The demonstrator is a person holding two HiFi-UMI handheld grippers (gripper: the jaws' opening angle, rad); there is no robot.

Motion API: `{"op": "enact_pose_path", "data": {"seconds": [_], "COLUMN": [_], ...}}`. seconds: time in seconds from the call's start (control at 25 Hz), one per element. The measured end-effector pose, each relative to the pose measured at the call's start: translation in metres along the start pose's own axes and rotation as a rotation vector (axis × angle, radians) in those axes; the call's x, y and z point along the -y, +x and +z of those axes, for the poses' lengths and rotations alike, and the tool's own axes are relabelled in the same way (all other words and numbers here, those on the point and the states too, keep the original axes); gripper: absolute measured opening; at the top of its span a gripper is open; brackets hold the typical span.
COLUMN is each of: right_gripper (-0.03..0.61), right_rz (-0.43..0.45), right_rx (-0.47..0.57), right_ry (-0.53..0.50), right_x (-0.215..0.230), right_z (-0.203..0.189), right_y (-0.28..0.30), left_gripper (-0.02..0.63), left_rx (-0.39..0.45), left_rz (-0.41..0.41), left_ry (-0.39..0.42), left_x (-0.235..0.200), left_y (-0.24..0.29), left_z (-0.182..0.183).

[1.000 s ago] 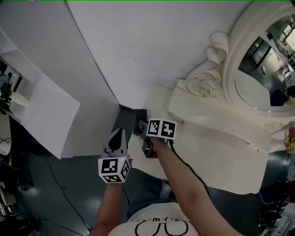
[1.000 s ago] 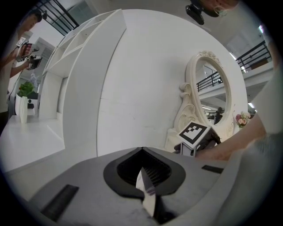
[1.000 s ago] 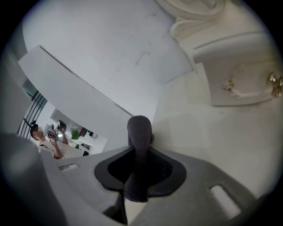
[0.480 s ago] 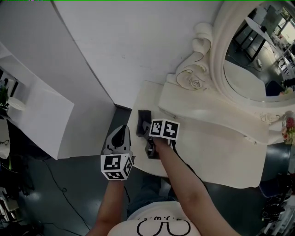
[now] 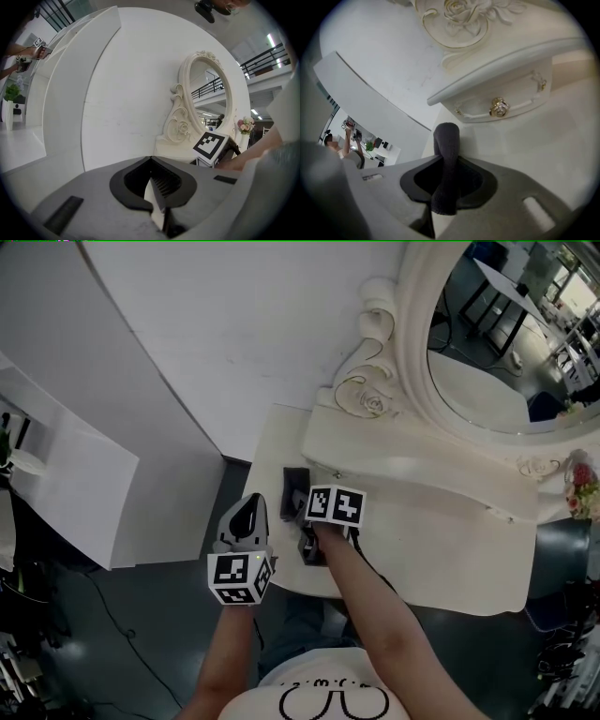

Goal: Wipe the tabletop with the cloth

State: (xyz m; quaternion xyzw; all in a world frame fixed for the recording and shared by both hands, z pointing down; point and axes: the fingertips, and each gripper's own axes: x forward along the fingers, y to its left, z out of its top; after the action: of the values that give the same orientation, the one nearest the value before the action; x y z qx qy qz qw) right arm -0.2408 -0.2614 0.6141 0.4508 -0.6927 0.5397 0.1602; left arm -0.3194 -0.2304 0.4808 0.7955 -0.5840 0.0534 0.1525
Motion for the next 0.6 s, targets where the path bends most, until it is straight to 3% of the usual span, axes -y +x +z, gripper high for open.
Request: {"op": "enact_pose_path", "data": {"seconds": [0.6], "right_gripper": [0.081], "right_rz": [-0.033], "right_rx": [0.000], "right_ry": [0.052], "right_x": [0.053], "right_z": [0.002], "right_y": [-0.043], "left_gripper": [-0.003], "left_rx": [0.010], "left_rz": [-0.024], "left_ry": [0.008], "left_x": [0.052], "left_y": [0.012], "left_z": [0.001]}}
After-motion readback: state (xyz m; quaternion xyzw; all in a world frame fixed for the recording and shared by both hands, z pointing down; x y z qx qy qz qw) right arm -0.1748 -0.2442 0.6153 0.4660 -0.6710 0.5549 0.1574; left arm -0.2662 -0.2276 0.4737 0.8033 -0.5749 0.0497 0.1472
